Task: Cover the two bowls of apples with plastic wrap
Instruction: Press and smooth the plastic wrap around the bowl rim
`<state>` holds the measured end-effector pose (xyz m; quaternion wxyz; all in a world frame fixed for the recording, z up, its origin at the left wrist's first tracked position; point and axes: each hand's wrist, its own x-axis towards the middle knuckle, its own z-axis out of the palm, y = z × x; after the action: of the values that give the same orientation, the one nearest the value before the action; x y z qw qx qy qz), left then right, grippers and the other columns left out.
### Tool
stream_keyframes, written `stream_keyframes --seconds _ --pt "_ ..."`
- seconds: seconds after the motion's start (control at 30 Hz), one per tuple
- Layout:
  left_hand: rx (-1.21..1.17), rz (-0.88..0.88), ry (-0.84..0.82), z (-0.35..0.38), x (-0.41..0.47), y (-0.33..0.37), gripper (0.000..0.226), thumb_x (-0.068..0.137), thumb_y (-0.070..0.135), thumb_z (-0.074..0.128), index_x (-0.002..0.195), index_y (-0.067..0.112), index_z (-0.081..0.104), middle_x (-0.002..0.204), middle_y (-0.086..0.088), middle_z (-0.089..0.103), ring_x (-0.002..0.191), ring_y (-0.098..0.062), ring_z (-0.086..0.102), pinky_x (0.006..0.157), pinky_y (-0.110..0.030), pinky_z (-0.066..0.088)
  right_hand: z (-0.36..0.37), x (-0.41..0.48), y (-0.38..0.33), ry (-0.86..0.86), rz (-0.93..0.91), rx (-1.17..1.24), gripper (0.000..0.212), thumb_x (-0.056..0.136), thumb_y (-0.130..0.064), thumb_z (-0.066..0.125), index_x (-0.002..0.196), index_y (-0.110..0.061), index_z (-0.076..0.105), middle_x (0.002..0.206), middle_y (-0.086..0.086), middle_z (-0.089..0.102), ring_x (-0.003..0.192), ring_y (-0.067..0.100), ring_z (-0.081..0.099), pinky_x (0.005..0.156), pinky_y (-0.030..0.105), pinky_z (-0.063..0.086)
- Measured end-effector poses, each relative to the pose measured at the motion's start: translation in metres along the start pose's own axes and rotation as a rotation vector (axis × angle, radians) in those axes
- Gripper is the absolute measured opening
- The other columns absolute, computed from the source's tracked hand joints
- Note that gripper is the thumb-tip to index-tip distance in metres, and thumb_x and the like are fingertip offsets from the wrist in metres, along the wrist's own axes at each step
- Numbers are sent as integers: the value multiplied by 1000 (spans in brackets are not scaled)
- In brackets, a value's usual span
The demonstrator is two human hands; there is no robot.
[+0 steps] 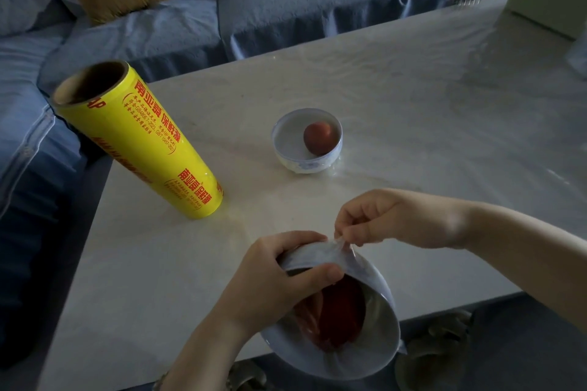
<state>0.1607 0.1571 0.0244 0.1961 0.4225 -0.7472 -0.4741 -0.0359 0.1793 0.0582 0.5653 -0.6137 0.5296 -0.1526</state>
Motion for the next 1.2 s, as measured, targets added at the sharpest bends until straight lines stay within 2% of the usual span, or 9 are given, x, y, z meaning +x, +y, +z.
stream_keyframes --seconds 0.07,0.17,0.33,0.5,0.6,0.73,0.9,1.0,1.2 --pt "6 -5 -3 1 0 0 38 46 63 63 80 46 62 85 40 64 87 13 61 72 -3 43 0 -2 0 2 -16 110 10 81 -22 56 79 -15 64 72 -5 59 63 3 45 61 15 39" --pt "-14 -15 -30 3 -1 1 40 46 64 64 81 44 64 88 31 67 88 10 62 72 -4 44 3 -1 3 38 7 172 17 88 -8 56 74 -16 61 68 -2 65 56 2 48 57 13 41" --pt "-79 -41 -40 6 0 0 45 47 65 66 83 39 66 88 27 70 88 8 63 72 -6 45 13 -1 8 157 55 317 6 85 -15 62 80 -17 64 61 -5 66 55 2 54 57 15 44" --pt "-74 -32 -73 10 -1 1 34 49 60 68 79 44 69 87 23 72 83 5 66 72 -12 49 21 2 7 288 67 265 8 72 -24 75 74 -22 67 61 -7 66 55 1 55 56 16 42" --pt "-32 3 -72 12 -1 2 27 51 59 66 78 56 66 85 27 70 81 7 65 70 -9 47 20 0 6 264 111 209 21 66 -37 77 78 -23 68 63 -8 69 57 -1 58 62 19 44" --pt "4 -27 -68 14 -3 -1 31 46 63 64 75 51 65 85 30 68 84 9 63 70 -6 46 18 -2 7 210 168 124 26 63 -34 81 83 -26 66 77 -6 74 69 2 64 81 26 49" --pt "14 -1 -86 14 -4 4 29 46 63 62 74 70 56 80 42 62 82 14 61 68 -5 45 19 -2 7 194 160 216 13 73 -20 75 77 -25 64 72 -2 69 58 1 58 63 16 45" --pt "-28 -26 -57 13 -5 7 27 44 63 61 69 72 55 75 48 58 80 21 58 65 -1 42 24 2 9 304 183 434 16 75 -10 73 81 -17 60 71 5 64 58 9 56 63 20 47" --pt "-99 -57 13 16 -3 1 34 43 63 65 72 45 63 76 32 68 82 12 63 66 -4 45 42 13 19 552 111 429 26 74 -10 74 71 -19 50 45 -10 57 67 20 61 74 36 49"
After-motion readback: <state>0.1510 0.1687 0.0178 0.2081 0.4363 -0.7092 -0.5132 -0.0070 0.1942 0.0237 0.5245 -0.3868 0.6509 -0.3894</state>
